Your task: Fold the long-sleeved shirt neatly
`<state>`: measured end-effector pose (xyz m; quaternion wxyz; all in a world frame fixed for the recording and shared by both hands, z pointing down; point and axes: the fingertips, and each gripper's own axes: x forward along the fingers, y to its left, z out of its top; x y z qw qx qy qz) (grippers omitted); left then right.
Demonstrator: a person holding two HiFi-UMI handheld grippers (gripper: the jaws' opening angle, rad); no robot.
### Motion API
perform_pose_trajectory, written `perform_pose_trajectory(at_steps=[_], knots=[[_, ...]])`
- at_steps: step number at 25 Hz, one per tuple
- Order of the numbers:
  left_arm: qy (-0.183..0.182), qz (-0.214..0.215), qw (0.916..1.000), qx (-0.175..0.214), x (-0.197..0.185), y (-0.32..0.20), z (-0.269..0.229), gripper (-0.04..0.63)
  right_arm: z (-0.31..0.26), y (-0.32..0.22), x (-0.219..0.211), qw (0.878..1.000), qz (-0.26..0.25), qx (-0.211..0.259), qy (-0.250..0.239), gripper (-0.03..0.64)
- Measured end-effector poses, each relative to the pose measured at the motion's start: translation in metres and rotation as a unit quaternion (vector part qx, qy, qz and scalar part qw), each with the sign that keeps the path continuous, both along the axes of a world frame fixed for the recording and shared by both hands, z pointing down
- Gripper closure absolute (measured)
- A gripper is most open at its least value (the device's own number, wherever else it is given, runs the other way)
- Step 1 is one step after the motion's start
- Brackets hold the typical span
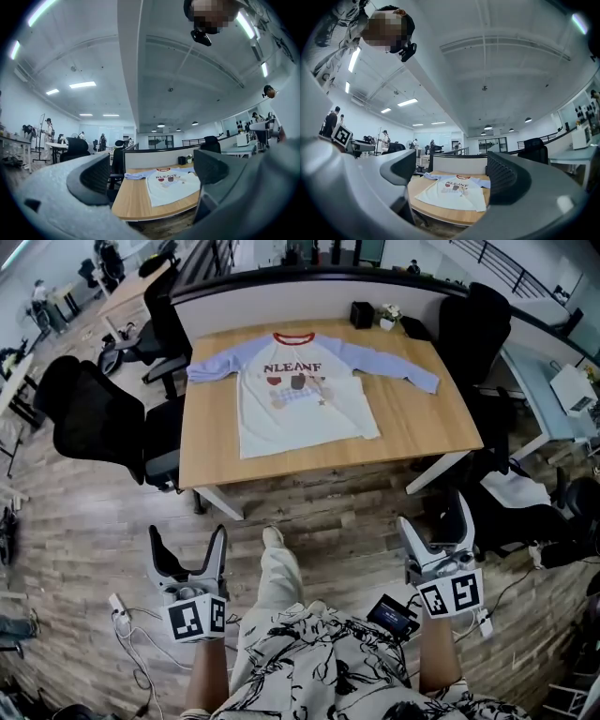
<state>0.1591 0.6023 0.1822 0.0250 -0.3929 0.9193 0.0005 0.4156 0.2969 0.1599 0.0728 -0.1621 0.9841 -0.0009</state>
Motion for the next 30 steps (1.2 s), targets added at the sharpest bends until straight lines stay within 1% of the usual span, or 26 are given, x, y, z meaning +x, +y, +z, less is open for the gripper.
perform_pose_trajectory(at_steps=[5, 7, 11, 15, 18, 23, 27, 30], knots=[[0.003, 0.011, 0.9999, 0.004, -0.067, -0.044, 0.003, 0.051, 0.0, -0.038, -0.054, 1.0, 0.017, -0.002, -0.001, 0.149], [0.003, 0.014, 0.9999, 0.007, -0.1, -0.063, 0.001, 0.051, -0.004, -0.057, -0.083, 1.0, 0.022, -0.003, -0.001, 0.149], [0.017, 0.023, 0.9995, 0.009, -0.17, -0.101, -0.003, 0.051, -0.018, -0.092, -0.139, 0.999, 0.041, 0.001, -0.005, 0.147], [0.004, 0.036, 0.9993, 0.003, -0.238, -0.134, -0.011, 0.051, -0.027, -0.121, -0.194, 0.998, 0.062, 0.006, -0.009, 0.147], [0.003, 0.044, 0.999, -0.001, -0.278, -0.155, -0.011, 0.051, -0.029, -0.139, -0.228, 0.997, 0.073, 0.009, -0.005, 0.147], [0.01, 0.067, 0.9976, -0.01, -0.322, -0.185, -0.004, 0.051, -0.027, -0.166, -0.254, 0.995, 0.101, 0.009, 0.003, 0.147], [0.021, 0.081, 0.9962, -0.027, -0.336, -0.209, 0.008, 0.051, -0.019, -0.189, -0.255, 0.992, 0.125, -0.003, 0.016, 0.147], [0.031, 0.085, 0.9951, -0.04, -0.343, -0.226, 0.018, 0.051, -0.014, -0.205, -0.263, 0.992, 0.125, -0.01, 0.02, 0.147]])
